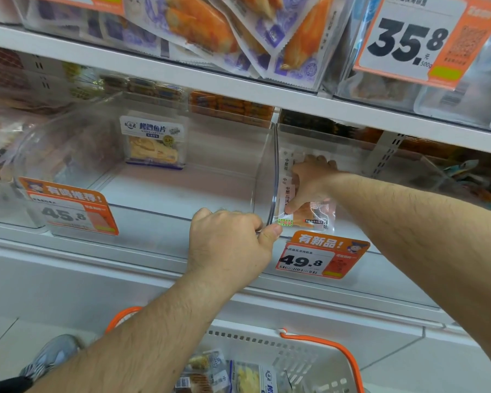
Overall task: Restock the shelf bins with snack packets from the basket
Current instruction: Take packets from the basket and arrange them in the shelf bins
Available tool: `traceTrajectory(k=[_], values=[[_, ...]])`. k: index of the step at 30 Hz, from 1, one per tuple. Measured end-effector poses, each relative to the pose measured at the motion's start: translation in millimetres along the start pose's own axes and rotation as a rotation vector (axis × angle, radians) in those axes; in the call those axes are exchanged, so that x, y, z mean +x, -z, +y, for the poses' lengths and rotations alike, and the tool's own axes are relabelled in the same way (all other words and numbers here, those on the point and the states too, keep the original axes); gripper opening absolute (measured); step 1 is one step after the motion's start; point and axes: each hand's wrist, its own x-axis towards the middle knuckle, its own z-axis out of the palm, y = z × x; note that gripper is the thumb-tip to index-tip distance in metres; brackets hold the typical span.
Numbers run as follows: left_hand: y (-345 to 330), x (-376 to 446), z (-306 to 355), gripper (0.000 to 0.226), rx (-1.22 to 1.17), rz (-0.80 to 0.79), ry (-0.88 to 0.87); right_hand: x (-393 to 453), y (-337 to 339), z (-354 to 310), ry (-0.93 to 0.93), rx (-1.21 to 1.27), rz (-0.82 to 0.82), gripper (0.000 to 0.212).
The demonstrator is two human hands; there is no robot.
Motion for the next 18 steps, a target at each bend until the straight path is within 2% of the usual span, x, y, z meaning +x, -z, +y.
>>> traceTrajectory(k=[3,6,10,12,15,18], values=[[-1,0,0,0.051,0.000,0.009,0.004,0,-2,2,0.009,0.140,-0.019,0.081],[-1,0,0,0.051,0.000,0.023,0.010,0,-2,4,0.042,0.105,0.024,0.071],[-1,0,0,0.052,-0.010,0.022,0.010,6,-1,4,0.084,-0.047,0.305,0.054],[0,0,1,0.052,-0.010,0.021,0.012,9,1,3,0.107,-0.097,0.396,0.051],[0,-1,1,0.051,-0.014,0.021,0.013,11,1,1,0.161,-0.122,0.403,0.058],[0,-1,1,0.051,-0.012,0.023,0.012,9,-2,0,0.184,-0.170,0.392,0.078]])
